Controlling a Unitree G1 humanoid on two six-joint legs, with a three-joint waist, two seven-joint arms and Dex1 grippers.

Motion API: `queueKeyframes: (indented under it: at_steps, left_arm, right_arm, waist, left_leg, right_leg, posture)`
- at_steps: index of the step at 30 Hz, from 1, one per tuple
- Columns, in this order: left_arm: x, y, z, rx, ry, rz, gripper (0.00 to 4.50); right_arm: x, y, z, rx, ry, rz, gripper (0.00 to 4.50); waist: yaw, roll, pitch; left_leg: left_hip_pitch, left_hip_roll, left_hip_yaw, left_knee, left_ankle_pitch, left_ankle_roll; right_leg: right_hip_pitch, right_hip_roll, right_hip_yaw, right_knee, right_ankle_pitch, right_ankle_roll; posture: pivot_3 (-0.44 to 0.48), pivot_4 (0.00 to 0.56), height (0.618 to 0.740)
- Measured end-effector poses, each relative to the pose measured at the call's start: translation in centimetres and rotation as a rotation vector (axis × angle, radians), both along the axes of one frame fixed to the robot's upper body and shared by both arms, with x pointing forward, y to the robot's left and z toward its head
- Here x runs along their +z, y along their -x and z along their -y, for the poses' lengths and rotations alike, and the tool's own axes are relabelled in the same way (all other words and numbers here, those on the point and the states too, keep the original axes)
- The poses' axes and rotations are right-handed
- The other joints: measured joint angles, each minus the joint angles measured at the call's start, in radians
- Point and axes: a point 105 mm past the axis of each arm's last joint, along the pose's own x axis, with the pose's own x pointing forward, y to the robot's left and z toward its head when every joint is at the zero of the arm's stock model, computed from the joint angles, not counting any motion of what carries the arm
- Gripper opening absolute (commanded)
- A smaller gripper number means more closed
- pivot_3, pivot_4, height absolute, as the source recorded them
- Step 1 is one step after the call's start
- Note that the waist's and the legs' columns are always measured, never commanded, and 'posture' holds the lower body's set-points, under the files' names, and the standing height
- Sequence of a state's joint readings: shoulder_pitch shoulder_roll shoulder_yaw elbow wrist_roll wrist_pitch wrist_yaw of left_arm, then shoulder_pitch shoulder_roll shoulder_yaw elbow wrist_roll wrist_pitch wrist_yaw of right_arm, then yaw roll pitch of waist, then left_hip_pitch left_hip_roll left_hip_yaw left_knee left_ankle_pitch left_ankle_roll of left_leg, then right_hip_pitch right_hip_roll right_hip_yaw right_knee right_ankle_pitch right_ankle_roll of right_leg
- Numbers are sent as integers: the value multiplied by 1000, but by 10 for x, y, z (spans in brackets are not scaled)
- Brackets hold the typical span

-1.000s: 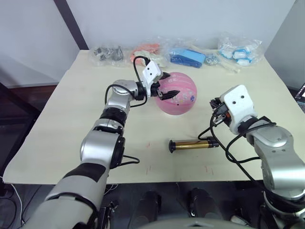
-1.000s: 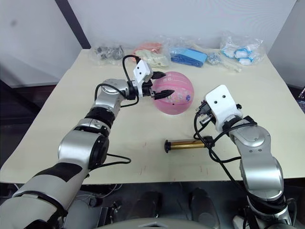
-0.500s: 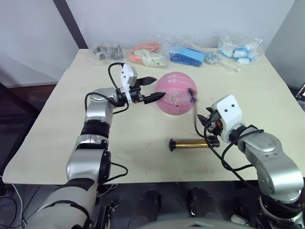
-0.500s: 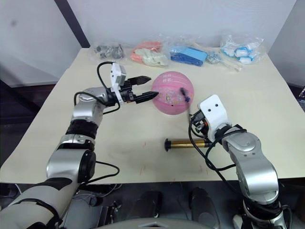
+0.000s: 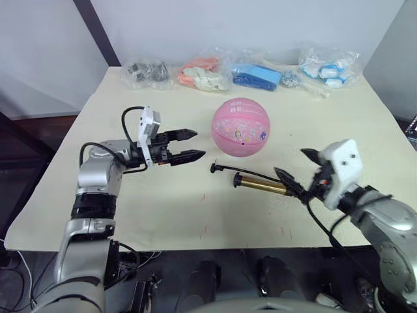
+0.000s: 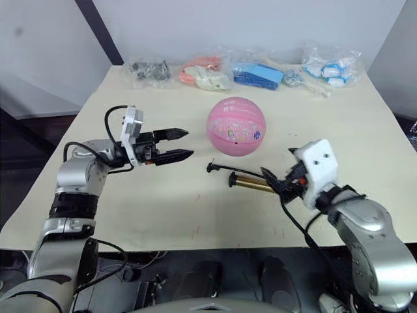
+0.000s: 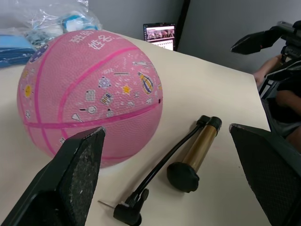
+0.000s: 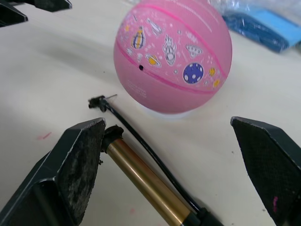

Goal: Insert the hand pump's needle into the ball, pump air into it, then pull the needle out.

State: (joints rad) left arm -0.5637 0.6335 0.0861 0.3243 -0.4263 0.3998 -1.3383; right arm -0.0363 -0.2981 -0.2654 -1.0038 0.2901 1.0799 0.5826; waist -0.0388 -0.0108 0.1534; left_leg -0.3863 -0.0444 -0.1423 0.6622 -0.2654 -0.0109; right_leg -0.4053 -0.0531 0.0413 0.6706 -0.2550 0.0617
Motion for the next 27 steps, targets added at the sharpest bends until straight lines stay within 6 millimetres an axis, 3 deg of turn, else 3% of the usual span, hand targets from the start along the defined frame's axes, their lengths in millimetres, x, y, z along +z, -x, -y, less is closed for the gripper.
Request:
queueKeyframes:
  at_steps: [4, 16, 22, 27]
  left_arm:
    - [-19, 10, -11, 57, -33, -47, 4500]
    - [-39, 32, -41, 198, -52, -102, 4500]
    - [-48, 48, -51, 246, -53, -128, 4500]
    - [-52, 62, -51, 271, -44, -151, 4500]
  right_arm:
    - [-3, 18, 28, -13, -18, -14, 4461]
    - [-13, 66, 78, -27, 69, -127, 4461]
    - [-13, 70, 90, -41, 70, -127, 4461]
    - [-12, 61, 97, -51, 82, -121, 4461]
  waist:
    - [1, 1, 1]
    - [5, 2, 3]
    - [4, 2, 3]
    - [15, 1, 3]
  left_leg:
    - [1, 3, 3, -2, 0, 0]
    - [5, 10, 12, -7, 0, 0]
    - [7, 12, 15, -9, 0, 0]
    - [6, 13, 19, -9, 0, 0]
  right_leg:
    - [0, 0, 2, -1, 0, 0]
    - [3, 2, 4, -7, 0, 0]
    - [2, 2, 8, -8, 1, -1]
    - [2, 2, 9, -9, 1, -1]
  posture:
    - [0, 150, 740]
    - [0, 150, 740]
    - [0, 150, 740]
    - [0, 150, 740]
